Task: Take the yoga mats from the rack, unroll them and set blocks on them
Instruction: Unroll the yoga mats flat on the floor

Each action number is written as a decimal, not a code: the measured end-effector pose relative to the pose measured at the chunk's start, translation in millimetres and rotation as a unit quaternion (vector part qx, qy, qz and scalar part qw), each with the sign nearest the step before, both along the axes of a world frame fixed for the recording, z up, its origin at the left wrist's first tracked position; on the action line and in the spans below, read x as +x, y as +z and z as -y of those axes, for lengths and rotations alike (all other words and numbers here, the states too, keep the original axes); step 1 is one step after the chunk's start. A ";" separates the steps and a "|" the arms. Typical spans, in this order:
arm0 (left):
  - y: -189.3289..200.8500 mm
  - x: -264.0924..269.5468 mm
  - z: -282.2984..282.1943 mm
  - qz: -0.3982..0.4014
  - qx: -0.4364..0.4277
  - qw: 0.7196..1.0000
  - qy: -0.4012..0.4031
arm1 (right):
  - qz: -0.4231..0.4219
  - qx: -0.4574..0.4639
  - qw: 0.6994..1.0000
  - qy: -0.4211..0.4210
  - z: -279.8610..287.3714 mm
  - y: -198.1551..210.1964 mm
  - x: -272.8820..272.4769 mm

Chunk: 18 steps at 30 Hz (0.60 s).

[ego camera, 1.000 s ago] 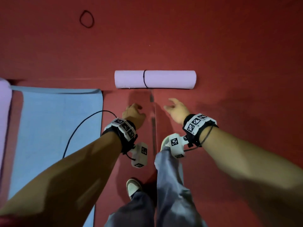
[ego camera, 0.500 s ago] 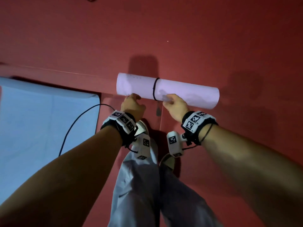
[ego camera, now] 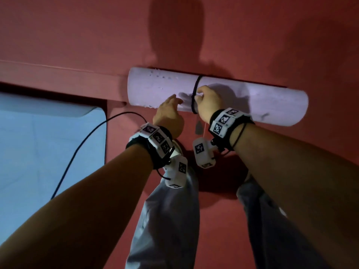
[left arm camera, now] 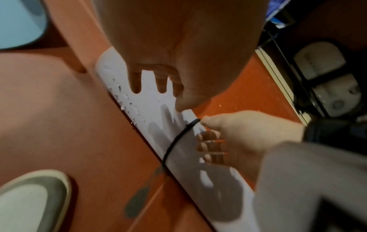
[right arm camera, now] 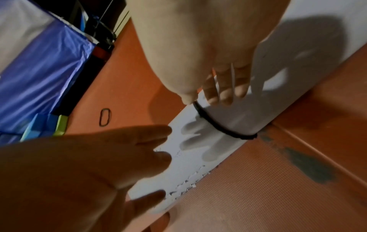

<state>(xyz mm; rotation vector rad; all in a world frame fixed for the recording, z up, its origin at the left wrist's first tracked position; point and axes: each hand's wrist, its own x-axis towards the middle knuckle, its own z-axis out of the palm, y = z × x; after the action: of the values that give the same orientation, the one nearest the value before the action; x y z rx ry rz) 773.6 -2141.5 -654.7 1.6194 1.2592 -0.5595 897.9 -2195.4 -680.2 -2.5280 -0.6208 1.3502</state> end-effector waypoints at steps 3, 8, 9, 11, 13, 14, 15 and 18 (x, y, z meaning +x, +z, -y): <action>-20.2 5.6 -2.4 -0.005 0.029 0.999 -0.035 | 0.018 -0.010 0.999 0.033 -11.5 -22.3 2.2; -38.0 16.7 5.9 -0.038 0.088 0.994 -0.051 | 0.091 -0.055 0.984 0.141 -14.3 -44.6 13.8; -38.1 19.4 7.9 -0.053 0.102 0.992 -0.060 | 0.087 -0.062 0.980 0.167 -14.8 -44.6 15.9; -37.6 27.3 15.2 -0.089 0.107 0.988 -0.068 | 0.072 -0.061 0.970 0.222 -11.6 -43.2 19.4; -37.8 40.3 25.5 -0.129 0.092 0.985 -0.076 | 0.046 -0.046 0.966 0.251 -2.5 -39.5 25.5; -39.4 46.7 30.4 -0.151 0.080 0.982 -0.084 | 0.028 -0.040 0.967 0.250 5.1 -38.7 30.1; -41.0 54.2 35.5 -0.172 0.071 0.979 -0.085 | 0.019 -0.037 0.968 0.248 16.5 -38.3 37.8; -48.9 65.7 47.0 -0.225 0.073 0.968 -0.084 | 0.039 -0.035 0.966 0.253 55.0 -35.5 69.7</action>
<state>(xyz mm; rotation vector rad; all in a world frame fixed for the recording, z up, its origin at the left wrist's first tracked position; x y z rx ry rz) 839.3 -2188.5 -703.7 1.7945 1.5263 -1.0044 967.6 -2250.3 -715.7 -2.5913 -1.3275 1.4408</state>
